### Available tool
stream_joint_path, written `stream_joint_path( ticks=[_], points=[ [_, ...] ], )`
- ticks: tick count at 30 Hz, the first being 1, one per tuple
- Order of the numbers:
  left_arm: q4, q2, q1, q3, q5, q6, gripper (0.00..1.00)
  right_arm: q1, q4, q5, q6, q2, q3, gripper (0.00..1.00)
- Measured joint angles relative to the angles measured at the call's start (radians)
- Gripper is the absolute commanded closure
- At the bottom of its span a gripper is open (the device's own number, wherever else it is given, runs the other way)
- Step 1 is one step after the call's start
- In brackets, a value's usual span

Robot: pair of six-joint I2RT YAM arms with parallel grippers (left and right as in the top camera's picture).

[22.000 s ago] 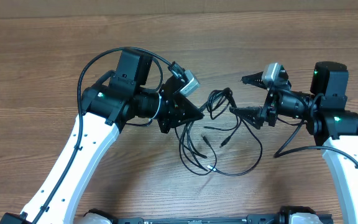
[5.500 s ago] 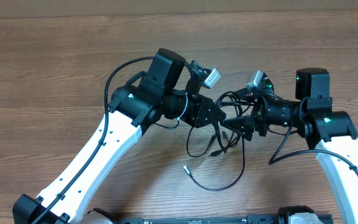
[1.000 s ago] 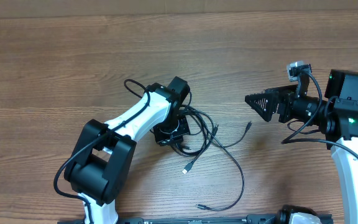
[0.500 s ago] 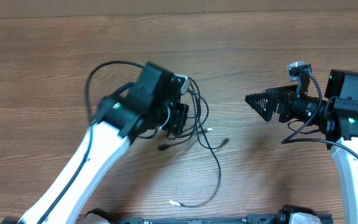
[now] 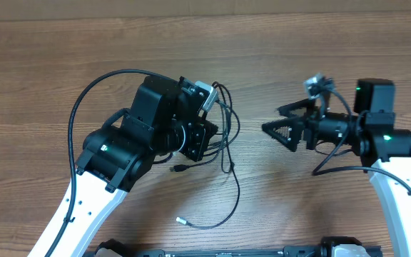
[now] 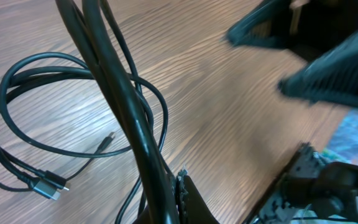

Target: Untangle cables

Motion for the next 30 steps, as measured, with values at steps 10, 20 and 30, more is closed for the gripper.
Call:
stream_joint_path(
  ticks=[10,20,30],
  points=[
    [0.158,0.000,0.000,0.000,0.261,-0.001,0.96,0.155,0.001,0.097,-0.011,0.000,0.000,0.23],
    [0.164,0.000,0.000,0.000,0.299,-0.021,0.96,0.155,0.007,0.103,-0.011,0.000,0.000,0.96],
    [0.099,0.000,0.000,0.002,0.249,-0.024,0.92,0.155,0.071,-0.035,-0.010,0.000,0.000,0.96]
  ],
)
